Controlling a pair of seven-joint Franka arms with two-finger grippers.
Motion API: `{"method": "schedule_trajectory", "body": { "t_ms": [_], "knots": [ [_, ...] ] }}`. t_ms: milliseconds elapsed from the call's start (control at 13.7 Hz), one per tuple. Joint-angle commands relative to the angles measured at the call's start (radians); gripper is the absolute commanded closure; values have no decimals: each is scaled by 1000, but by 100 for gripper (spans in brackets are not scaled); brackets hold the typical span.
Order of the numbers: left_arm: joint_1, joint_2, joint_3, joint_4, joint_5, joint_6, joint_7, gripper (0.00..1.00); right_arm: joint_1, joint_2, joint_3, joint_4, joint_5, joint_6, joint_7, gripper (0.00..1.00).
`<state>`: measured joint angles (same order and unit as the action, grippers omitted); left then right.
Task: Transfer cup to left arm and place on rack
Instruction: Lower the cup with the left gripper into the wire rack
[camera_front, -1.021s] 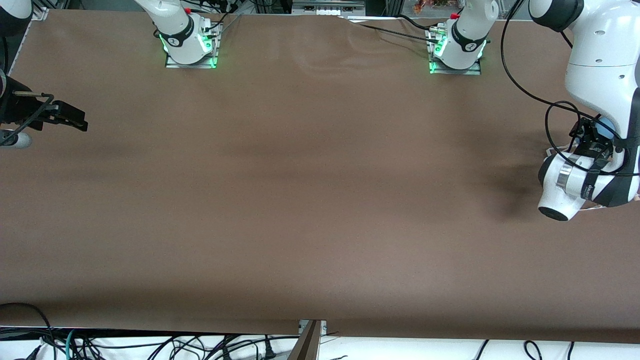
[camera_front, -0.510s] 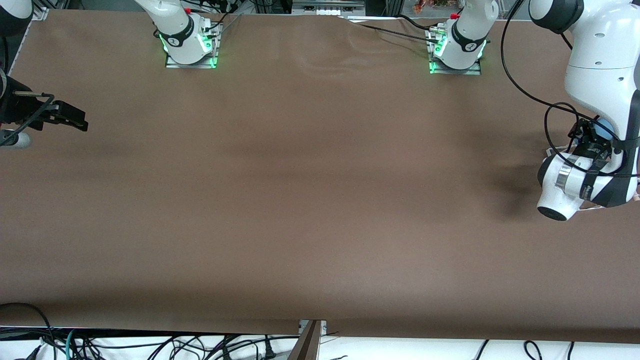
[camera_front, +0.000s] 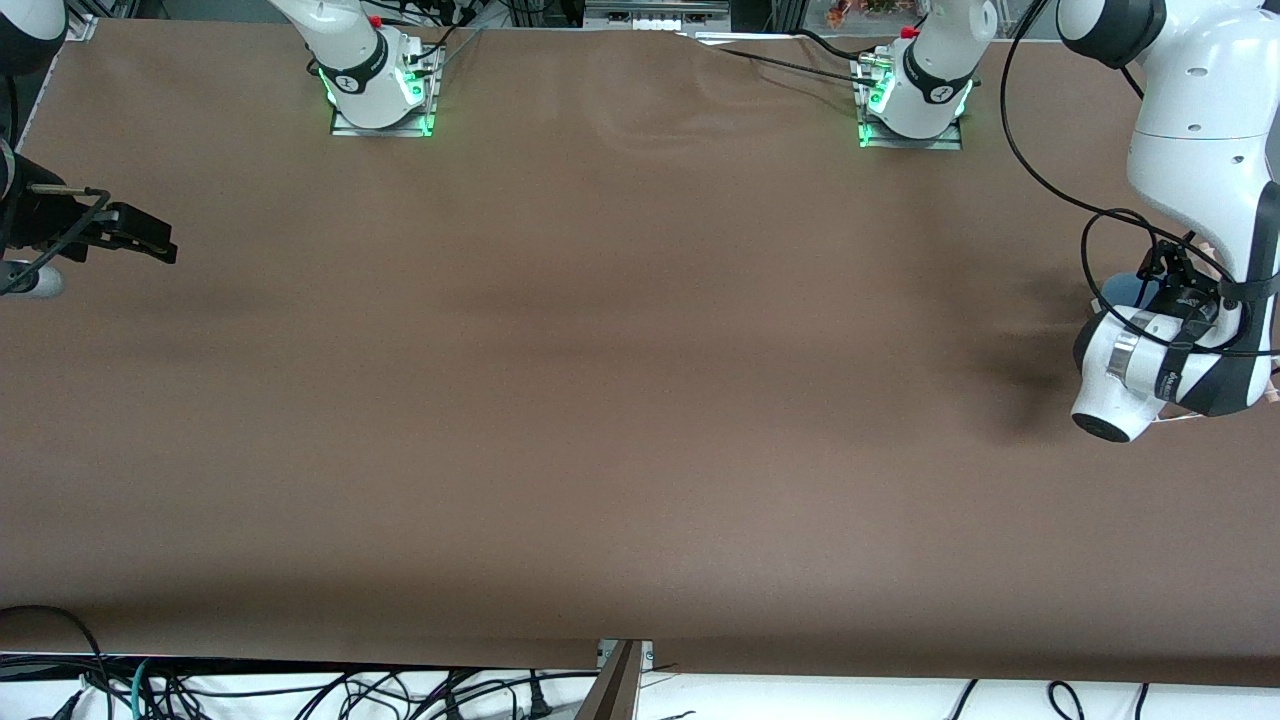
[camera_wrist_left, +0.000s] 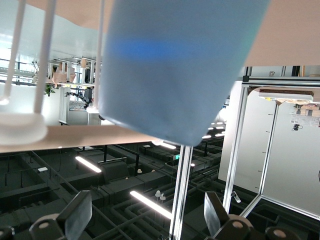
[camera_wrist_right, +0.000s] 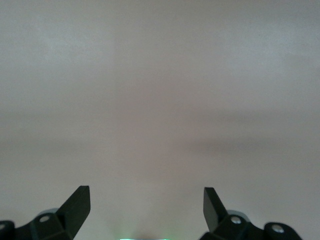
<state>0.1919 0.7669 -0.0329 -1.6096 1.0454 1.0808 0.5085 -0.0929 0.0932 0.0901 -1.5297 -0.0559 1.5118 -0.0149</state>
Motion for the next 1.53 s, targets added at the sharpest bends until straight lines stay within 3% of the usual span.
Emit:
{"method": "schedule_trajectory", "body": {
  "t_ms": [0, 146, 365, 583, 875, 1021, 1167, 1458],
  "knots": [
    [-20, -12, -7, 80, 18, -44, 12, 0, -5, 13, 5, 31, -7, -22, -8, 0],
    [-46, -17, -12, 164, 2, -70, 33, 0, -5, 13, 5, 31, -7, -22, -8, 0],
    [-80, -35, -16, 319, -109, -123, 62, 0, -5, 13, 7, 31, -7, -22, -8, 0],
    [-205, -67, -18, 436, -125, -166, 91, 0, -5, 13, 7, 33, -7, -22, -10, 0],
    [-339, -129, -21, 528, -142, -196, 98, 0, -5, 13, 5, 33, -7, -22, -10, 0],
    [-354, -152, -19, 569, -221, -194, 90, 0, -5, 13, 7, 33, -7, -22, -10, 0],
    [-350, -211, -2, 564, -330, -179, 73, 0, -5, 13, 5, 33, -7, -22, -10, 0],
    [-226, -423, -2, 345, -589, 34, -36, 0, -7, 13, 5, 33, -5, -24, -10, 0]
  ]
}}
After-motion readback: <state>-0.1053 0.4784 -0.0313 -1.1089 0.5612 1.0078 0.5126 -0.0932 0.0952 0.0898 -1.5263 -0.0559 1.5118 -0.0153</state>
